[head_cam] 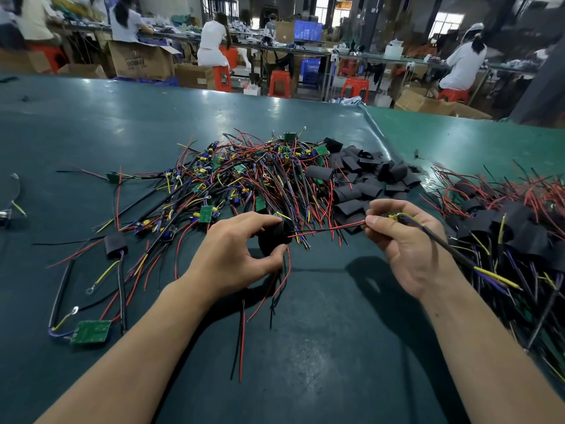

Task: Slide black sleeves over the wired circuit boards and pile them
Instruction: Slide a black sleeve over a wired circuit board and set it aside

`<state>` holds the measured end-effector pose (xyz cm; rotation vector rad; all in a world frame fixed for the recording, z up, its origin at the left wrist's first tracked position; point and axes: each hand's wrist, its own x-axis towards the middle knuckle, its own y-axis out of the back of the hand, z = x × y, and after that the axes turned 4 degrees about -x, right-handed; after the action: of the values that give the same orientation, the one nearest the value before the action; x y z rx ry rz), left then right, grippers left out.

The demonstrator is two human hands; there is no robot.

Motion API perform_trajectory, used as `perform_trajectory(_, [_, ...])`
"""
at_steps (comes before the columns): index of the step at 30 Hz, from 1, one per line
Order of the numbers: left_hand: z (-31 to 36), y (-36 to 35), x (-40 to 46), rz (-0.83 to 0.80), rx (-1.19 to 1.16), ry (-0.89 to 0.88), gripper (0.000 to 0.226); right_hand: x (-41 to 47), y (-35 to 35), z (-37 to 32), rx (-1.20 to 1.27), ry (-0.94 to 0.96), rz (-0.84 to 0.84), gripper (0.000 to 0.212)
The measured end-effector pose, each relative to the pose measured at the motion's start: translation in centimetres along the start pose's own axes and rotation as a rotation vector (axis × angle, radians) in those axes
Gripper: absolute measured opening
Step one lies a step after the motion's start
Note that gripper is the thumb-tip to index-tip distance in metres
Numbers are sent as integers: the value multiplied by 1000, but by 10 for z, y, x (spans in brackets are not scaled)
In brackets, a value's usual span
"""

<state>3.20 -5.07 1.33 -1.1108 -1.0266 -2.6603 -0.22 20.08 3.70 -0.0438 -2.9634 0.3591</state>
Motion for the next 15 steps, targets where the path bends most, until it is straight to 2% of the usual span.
perform_trajectory(4, [-2,1,0,-1,11,-10,36,-4,-4,0,-28,-6,-74,25])
perform_trajectory(9, [1,-6,0,-7,211,-164,33,-13,-23,2,-67,33,-38,28])
perform_trajectory(15, [3,-8,3,44,301,-237,37,-30,-50,13,-81,-136,-98,31])
